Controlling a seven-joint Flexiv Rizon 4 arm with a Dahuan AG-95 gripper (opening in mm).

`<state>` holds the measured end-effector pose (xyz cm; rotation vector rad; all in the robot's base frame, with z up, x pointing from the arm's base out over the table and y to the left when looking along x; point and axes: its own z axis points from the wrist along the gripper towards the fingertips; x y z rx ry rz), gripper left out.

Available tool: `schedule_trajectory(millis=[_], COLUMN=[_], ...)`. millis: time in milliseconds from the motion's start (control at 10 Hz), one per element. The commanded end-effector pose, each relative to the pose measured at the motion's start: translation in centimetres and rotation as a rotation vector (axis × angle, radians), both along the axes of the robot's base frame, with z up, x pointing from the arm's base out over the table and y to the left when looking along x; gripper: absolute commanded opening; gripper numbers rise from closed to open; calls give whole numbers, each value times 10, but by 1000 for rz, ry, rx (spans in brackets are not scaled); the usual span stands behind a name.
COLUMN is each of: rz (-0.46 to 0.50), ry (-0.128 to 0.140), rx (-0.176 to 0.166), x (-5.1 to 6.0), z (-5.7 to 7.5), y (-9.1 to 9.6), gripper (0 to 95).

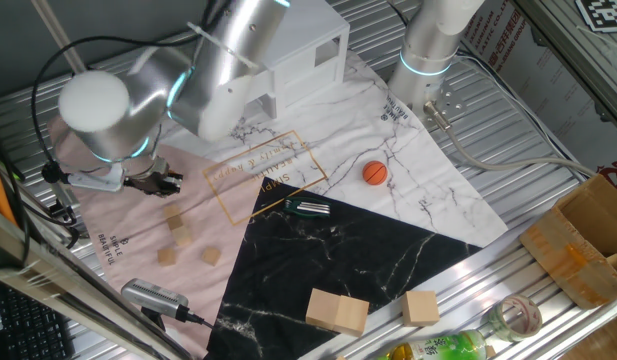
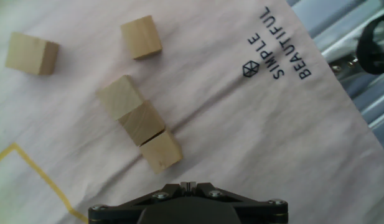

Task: Stack the blocks into a pyramid shape

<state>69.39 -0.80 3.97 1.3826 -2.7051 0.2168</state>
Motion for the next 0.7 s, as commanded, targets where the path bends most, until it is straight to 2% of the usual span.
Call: schedule_trajectory(millis=[100,700], rz=[-2,-29], ry=[2,5], rx=[29,56], x=[0,0], z=[0,0], y=[0,0], gripper=[0,0])
